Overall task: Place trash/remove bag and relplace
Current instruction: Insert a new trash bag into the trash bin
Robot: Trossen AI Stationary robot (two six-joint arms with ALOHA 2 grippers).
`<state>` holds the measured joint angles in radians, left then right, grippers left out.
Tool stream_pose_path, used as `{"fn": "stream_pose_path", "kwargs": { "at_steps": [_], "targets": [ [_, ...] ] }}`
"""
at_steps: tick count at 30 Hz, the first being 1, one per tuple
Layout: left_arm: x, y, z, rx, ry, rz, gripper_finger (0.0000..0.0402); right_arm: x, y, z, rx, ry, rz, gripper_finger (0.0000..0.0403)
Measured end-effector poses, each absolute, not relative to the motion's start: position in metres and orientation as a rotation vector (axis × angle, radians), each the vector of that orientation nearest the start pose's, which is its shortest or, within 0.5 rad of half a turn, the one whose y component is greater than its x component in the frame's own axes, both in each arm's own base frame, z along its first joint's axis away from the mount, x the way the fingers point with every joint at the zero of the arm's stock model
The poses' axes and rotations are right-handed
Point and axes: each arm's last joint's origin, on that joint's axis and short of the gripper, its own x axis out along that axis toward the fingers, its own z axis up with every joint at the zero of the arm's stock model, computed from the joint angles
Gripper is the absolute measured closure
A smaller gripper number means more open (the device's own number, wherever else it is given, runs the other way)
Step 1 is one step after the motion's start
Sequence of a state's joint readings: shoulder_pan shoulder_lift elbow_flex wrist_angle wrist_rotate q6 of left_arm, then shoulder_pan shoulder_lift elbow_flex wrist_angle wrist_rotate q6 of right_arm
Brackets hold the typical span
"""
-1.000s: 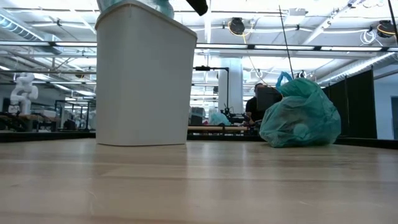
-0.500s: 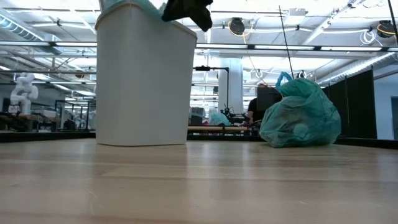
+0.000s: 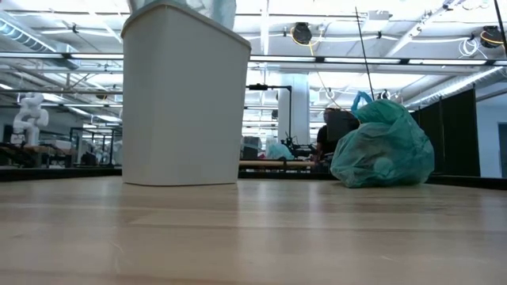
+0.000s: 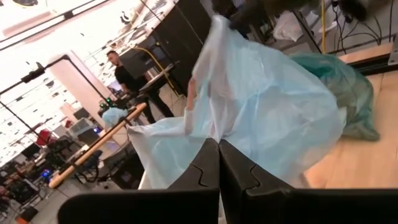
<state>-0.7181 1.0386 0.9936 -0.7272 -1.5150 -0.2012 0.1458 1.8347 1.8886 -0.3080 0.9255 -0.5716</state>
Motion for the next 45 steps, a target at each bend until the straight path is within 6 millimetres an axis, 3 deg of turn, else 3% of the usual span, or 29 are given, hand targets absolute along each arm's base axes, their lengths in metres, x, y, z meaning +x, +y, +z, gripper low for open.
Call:
{"fn": "stream_pose_path", "kwargs": {
  "at_steps": [6, 12, 18, 27, 32, 38, 45],
  "targets": [
    [0.158, -0.1, 0.332, 0.511, 0.273, 0.758, 0.0402, 0.398, -0.002, 0.446, -0.298, 0.362, -0.675, 0.0183],
    [0.158, -0.1, 0.331, 0.506, 0.284, 0.736, 0.0402, 0.384, -0.059, 0.461, 0.028, 0.338, -0.581, 0.0155],
    [0.159, -0.101, 0.332, 0.492, 0.279, 0.735, 0.0402, 0.384, -0.1, 0.444, 0.228, 0.416, -0.519, 0.0154],
    [0.166, -0.102, 0.339, 0.494, 0.279, 0.721, 0.0402, 0.422, -0.098, 0.399, 0.189, 0.546, -0.46, 0.0156],
    [0.167, -0.103, 0.339, 0.496, 0.288, 0.688, 0.0402, 0.429, -0.102, 0.387, 0.129, 0.58, -0.498, 0.0214],
    [0.171, -0.107, 0.346, 0.538, 0.285, 0.668, 0.0402, 0.427, -0.106, 0.393, -0.045, 0.574, -0.644, 0.0381],
    [0.187, -0.121, 0.345, 0.596, 0.287, 0.572, 0.0402, 0.423, -0.109, 0.399, -0.082, 0.551, -0.755, 0.0401]
  ]
}}
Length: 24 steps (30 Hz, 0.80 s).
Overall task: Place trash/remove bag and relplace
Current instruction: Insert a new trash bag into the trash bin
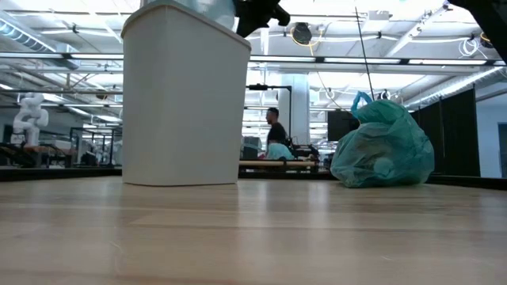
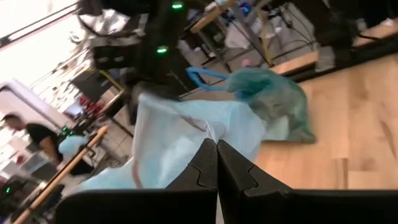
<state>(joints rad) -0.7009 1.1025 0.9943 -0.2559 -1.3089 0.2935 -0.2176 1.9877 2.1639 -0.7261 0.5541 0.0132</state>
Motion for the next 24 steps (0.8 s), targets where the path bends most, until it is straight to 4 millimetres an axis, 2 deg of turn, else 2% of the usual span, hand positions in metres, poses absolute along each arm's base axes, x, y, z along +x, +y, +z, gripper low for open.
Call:
{"fn": "stream_pose_path", "kwargs": {
  "at_steps": [8, 15, 24],
  "targets": [
    [0.206, -0.137, 0.325, 0.669, 0.338, 0.528, 0.0402, 0.421, -0.113, 0.397, -0.091, 0.556, -0.81, 0.0403],
    [0.21, -0.14, 0.314, 0.653, 0.359, 0.532, 0.0402, 0.421, -0.112, 0.389, -0.115, 0.616, -0.8, 0.0403],
    [0.206, -0.133, 0.301, 0.681, 0.432, 0.551, 0.0401, 0.405, -0.106, 0.404, -0.181, 0.652, -0.767, 0.0403]
  ]
}}
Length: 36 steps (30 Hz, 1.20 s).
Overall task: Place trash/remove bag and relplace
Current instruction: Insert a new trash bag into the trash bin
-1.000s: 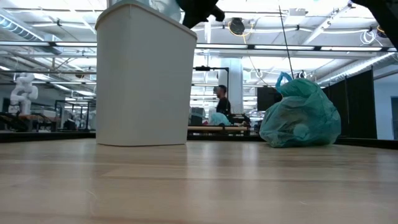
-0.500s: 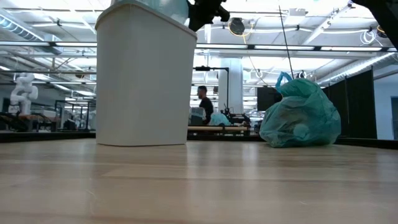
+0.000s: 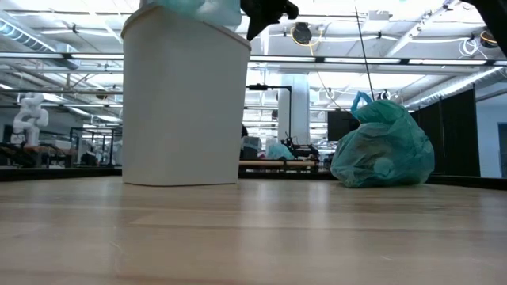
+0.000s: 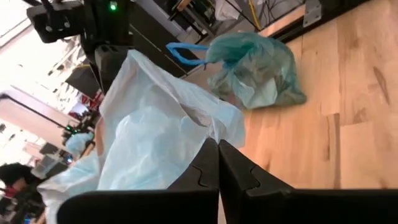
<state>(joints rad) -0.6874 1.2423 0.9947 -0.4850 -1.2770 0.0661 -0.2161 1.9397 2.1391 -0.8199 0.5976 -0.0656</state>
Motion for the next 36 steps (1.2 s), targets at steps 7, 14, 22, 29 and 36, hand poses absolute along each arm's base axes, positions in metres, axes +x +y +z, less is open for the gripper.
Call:
{"fn": "stream_pose_path", "kwargs": {
  "at_steps": [7, 14, 22, 29, 36],
  "targets": [
    [0.208, -0.135, 0.323, 0.711, 0.418, 0.541, 0.0348, 0.395, -0.102, 0.416, -0.2, 0.631, -0.759, 0.0403],
    [0.209, -0.136, 0.344, 0.715, 0.399, 0.538, 0.0287, 0.392, -0.102, 0.414, -0.216, 0.678, -0.751, 0.0403],
    [0.205, -0.132, 0.349, 0.752, 0.417, 0.591, 0.0269, 0.39, -0.102, 0.413, -0.241, 0.706, -0.74, 0.0403],
    [0.185, -0.123, 0.361, 0.667, 0.347, 0.687, 0.0273, 0.383, -0.113, 0.406, -0.091, 0.764, -0.582, 0.0403],
    [0.148, -0.098, 0.384, 0.349, 0.219, 0.656, 0.0295, 0.377, -0.129, 0.404, 0.08, 0.754, -0.544, 0.0402]
  ]
}}
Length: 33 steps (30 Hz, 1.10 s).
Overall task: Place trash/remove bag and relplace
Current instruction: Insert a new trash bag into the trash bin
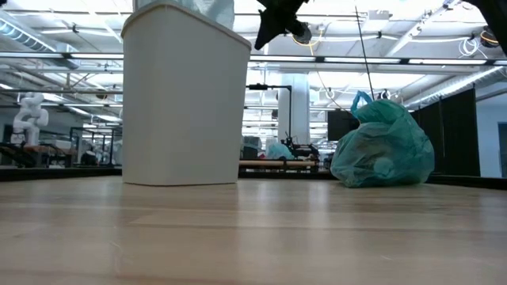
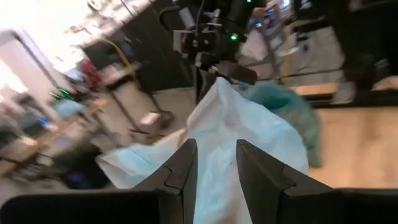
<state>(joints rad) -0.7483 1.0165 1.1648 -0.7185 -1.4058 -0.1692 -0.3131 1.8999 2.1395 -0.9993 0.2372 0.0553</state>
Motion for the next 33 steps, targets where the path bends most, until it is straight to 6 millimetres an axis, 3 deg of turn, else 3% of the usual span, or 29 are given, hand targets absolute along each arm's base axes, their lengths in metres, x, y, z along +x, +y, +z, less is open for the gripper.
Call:
{"fn": "stream_pose_path", "kwargs": {
  "at_steps": [7, 14, 18, 22, 25, 28, 33],
  "targets": [
    [0.131, -0.084, 0.392, 0.197, 0.214, 0.534, 0.03, 0.374, -0.14, 0.404, 0.311, 0.718, -0.339, 0.0348],
    [0.13, -0.083, 0.392, 0.208, 0.216, 0.536, 0.03, 0.384, -0.145, 0.4, 0.354, 0.669, -0.319, 0.0249],
    [0.13, -0.083, 0.392, 0.219, 0.223, 0.538, 0.03, 0.395, -0.154, 0.385, 0.375, 0.68, -0.338, 0.0228],
    [0.13, -0.083, 0.391, 0.222, 0.224, 0.539, 0.03, 0.402, -0.164, 0.37, 0.404, 0.711, -0.356, 0.0251],
    [0.129, -0.082, 0.392, 0.22, 0.222, 0.54, 0.03, 0.403, -0.164, 0.367, 0.388, 0.733, -0.354, 0.0304],
    [0.129, -0.082, 0.392, 0.219, 0.221, 0.54, 0.03, 0.402, -0.157, 0.369, 0.343, 0.748, -0.327, 0.0378],
    [0.128, -0.081, 0.392, 0.216, 0.22, 0.54, 0.03, 0.39, -0.133, 0.378, 0.29, 0.828, -0.27, 0.0398]
  ]
}}
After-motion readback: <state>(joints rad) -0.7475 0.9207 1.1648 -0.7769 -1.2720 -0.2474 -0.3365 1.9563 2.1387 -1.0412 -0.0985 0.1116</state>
